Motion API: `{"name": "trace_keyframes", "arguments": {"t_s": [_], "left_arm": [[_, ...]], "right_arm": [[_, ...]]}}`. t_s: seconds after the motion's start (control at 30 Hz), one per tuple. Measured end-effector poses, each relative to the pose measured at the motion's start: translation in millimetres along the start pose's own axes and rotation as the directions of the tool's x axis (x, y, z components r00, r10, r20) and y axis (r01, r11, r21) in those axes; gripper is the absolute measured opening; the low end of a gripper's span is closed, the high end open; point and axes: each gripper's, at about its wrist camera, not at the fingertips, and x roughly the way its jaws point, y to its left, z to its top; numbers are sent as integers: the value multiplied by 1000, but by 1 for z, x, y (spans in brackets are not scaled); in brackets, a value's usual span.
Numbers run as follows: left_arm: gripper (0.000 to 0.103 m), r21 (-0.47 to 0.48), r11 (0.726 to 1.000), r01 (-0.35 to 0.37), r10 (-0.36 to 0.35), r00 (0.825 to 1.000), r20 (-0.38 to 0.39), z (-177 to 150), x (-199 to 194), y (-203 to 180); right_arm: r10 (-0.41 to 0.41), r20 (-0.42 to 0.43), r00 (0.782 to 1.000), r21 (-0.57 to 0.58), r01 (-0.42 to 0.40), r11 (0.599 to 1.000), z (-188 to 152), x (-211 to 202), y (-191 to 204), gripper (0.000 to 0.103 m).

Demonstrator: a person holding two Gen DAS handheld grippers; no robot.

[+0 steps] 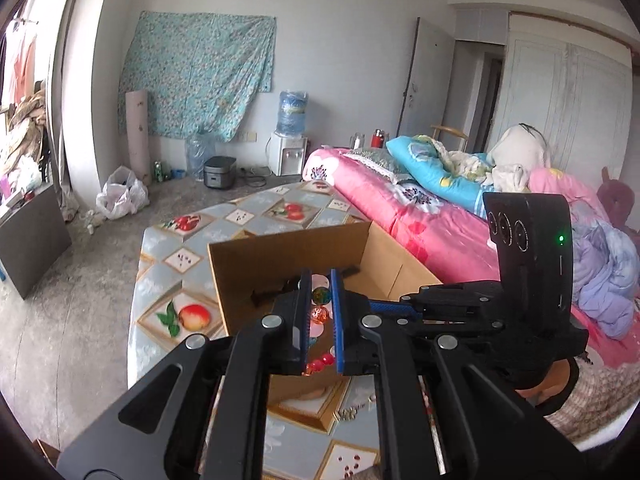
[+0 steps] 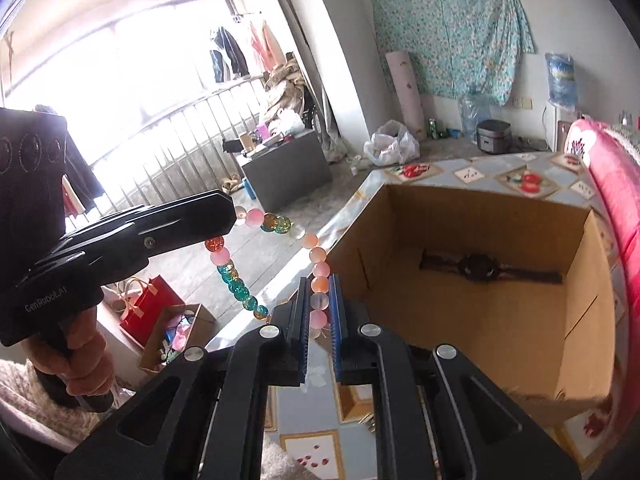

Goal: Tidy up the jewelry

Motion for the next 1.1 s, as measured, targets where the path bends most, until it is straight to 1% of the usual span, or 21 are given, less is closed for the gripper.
{"name": "trace_keyframes", "arguments": {"t_s": [0.03,0.1,0.13,0.2,0.23,0.27,0.3,0.4,0.5,0.6,0.63,0.67,0.7,0.73,0.77,0.8,0.93,1.03,1.1], "left_arm": [[8,4,1000,-7,7,1000,-2,8,11,1],[8,1,1000,-8,8,999,-32,18,38,5],[8,0,1000,-17,17,999,-49,19,50,7],[8,-16,999,-33,32,994,-109,19,78,16],[8,-29,999,-38,34,988,-149,15,93,22],[8,-35,998,-51,44,982,-183,11,105,27],[8,-40,997,-66,56,977,-207,6,112,33],[8,-75,995,-71,47,958,-284,-10,132,48],[8,-83,993,-89,55,936,-347,-23,145,57],[9,-59,992,-112,79,912,-401,-33,160,62],[10,-34,990,-138,112,903,-416,-35,165,61],[19,-3,988,-156,140,896,-421,-37,169,60],[24,21,985,-171,164,892,-421,-37,171,59],[27,37,983,-181,180,896,-405,-37,171,58],[31,41,982,-185,186,899,-397,-37,170,57],[31,38,981,-191,190,900,-393,-35,170,57],[31,8,982,-190,181,922,-342,-30,157,57],[31,-15,984,-180,168,944,-284,-25,139,56],[31,-30,986,-163,152,959,-238,-22,124,55]], "right_arm": [[-1,-4,1000,6,1,1000,8,4,-12,10],[1,-36,999,25,0,1000,22,25,-28,10],[-2,-52,999,34,3,999,22,34,-34,10],[16,-117,993,74,-8,997,22,59,-56,10],[34,-155,987,102,-18,995,23,72,-67,10],[45,-188,981,117,-23,993,15,86,-72,10],[57,-228,972,135,-26,991,13,99,-79,10],[69,-320,945,167,-16,986,4,126,-93,10],[74,-406,911,189,5,982,-4,149,-101,10],[76,-467,881,203,23,979,-4,168,-107,10],[74,-484,872,207,32,978,-3,175,-109,10],[72,-499,863,207,38,978,-3,181,-110,10],[64,-504,861,209,49,977,-3,184,-111,10],[56,-505,861,208,59,976,-1,185,-112,11],[55,-496,867,207,57,977,0,184,-112,11],[51,-482,875,204,56,977,2,180,-111,11],[13,-439,898,183,76,980,1,166,-110,11],[18,-382,924,198,63,978,1,147,-112,11],[10,-323,946,187,54,981,4,125,-108,11]]}}
